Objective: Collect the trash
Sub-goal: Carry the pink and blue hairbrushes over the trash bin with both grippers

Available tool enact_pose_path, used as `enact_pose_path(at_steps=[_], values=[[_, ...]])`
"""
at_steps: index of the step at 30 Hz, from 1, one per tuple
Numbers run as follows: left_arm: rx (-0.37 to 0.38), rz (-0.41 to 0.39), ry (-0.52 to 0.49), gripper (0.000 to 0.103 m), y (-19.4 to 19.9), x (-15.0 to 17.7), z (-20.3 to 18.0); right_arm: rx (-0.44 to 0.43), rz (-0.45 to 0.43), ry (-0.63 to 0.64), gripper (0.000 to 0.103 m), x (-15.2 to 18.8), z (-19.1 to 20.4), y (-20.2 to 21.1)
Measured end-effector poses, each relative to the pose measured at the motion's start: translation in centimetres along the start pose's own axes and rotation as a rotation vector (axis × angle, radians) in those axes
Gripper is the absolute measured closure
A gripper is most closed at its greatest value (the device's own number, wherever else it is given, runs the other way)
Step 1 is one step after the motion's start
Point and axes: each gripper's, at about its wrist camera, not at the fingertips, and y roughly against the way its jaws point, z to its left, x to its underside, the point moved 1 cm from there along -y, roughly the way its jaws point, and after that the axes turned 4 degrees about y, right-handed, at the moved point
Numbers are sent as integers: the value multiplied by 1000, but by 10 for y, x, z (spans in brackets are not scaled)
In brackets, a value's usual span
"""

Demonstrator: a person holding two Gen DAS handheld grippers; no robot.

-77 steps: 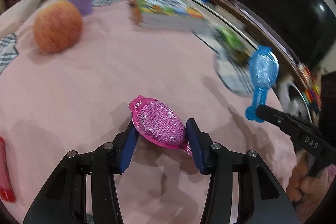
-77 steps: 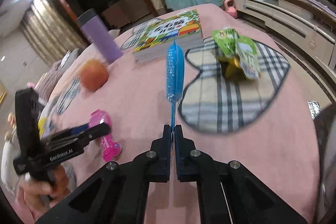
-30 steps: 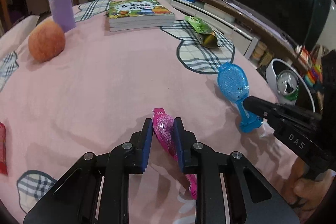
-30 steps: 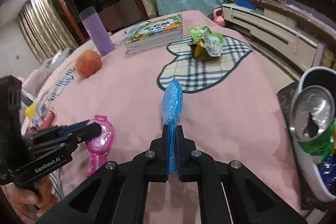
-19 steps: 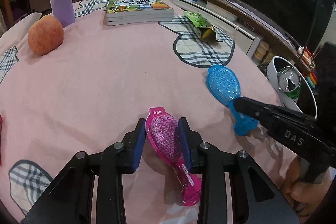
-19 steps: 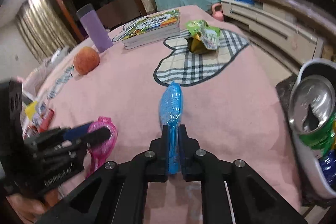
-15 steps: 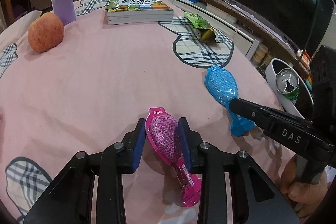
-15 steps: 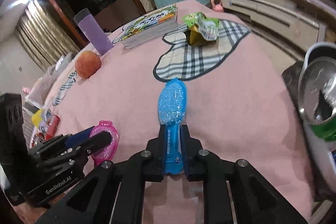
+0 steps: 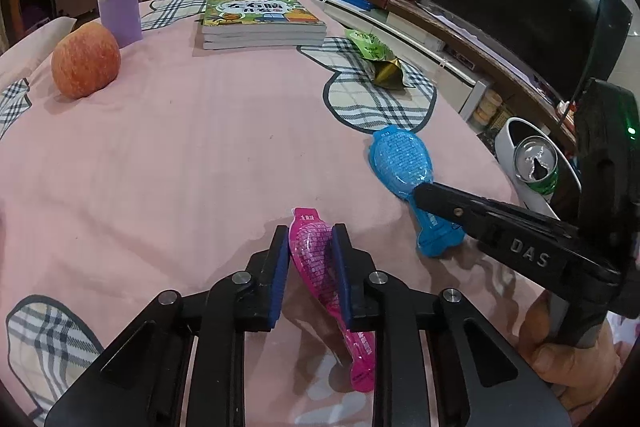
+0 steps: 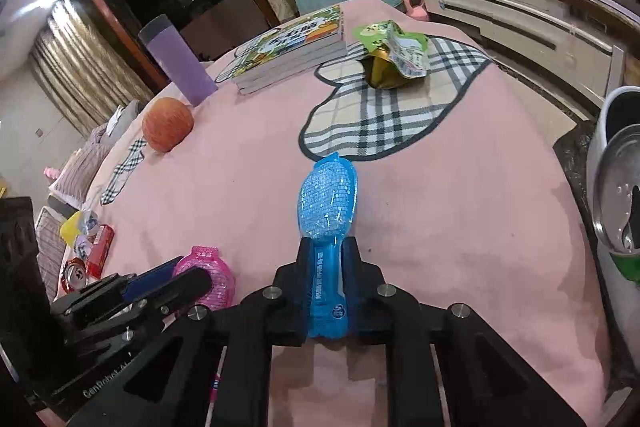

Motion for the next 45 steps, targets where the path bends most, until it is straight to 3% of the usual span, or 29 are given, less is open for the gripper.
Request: enact_pose_path(at_steps=[7,45], values=[[14,3,-11,85,3,2,-7,18,-44,32,99,10,0,27],[110,12,-201,87,15,2,-123,112,-196,-112,99,33,-78,130]])
